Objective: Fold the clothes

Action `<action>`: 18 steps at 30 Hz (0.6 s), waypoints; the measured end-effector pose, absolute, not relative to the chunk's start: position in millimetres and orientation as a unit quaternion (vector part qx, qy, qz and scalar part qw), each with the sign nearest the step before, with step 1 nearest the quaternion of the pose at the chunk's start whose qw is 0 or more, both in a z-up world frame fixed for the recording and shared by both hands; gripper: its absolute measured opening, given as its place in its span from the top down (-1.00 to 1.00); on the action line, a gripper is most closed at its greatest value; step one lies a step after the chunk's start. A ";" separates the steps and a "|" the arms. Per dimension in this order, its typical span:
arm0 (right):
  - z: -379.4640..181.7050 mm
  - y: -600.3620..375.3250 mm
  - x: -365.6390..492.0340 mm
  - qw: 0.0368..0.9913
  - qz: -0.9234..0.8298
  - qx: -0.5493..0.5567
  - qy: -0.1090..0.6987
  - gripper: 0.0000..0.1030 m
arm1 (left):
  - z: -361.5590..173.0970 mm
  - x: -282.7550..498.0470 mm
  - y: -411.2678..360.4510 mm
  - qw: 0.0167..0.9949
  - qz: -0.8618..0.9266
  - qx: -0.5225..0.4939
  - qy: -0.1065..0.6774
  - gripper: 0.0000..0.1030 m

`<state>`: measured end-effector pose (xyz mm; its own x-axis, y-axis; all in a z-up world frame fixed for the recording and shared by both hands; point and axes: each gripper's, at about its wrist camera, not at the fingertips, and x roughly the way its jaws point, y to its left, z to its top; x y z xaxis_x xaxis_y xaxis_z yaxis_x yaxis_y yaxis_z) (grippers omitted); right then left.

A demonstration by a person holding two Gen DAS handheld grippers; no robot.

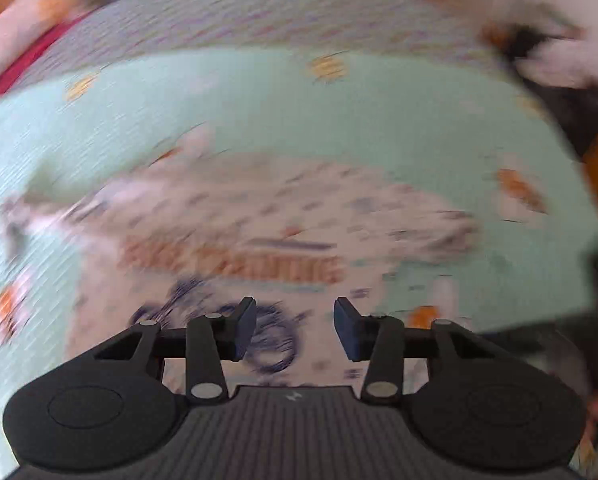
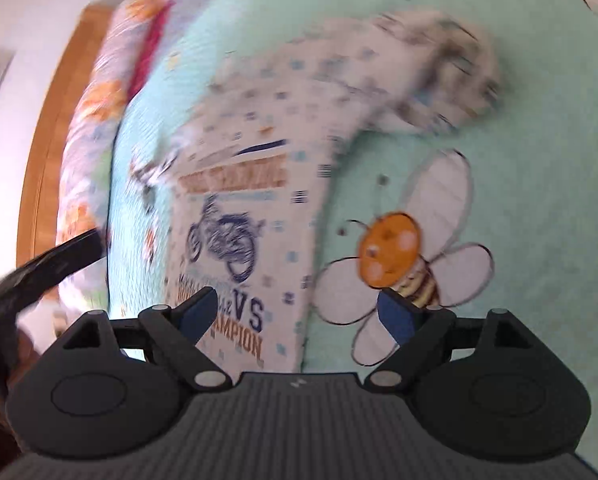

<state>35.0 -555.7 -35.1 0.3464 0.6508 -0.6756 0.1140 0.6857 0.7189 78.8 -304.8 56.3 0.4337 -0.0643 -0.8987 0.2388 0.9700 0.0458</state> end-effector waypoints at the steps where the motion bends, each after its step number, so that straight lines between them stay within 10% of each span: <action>1: -30.7 -553.2 35.0 0.746 0.192 0.337 0.542 -0.69 | 49.3 87.8 -303.3 0.832 -0.037 0.095 0.545 -0.06; 7: -7.5 -550.5 14.5 0.774 0.222 0.278 0.525 -0.69 | -13.4 135.7 -292.6 0.673 0.069 0.077 0.732 -0.29; 10: 6.5 -551.5 -0.1 0.797 0.224 0.232 0.510 -0.69 | -16.5 114.1 -277.4 0.731 0.034 -0.052 0.680 -0.17; 14: 14.5 -557.8 -10.8 0.801 0.230 0.192 0.519 -0.68 | -67.9 83.2 -281.6 0.747 0.037 0.042 0.662 -0.31; 16: 15.3 -563.1 -18.3 0.804 0.237 0.175 0.516 -0.69 | -86.2 71.1 -270.0 0.752 0.047 0.067 0.654 -0.85; 18: 12.1 -568.3 -26.2 0.805 0.244 0.164 0.515 -0.69 | -87.8 65.2 -261.8 0.759 0.047 0.062 0.646 -0.84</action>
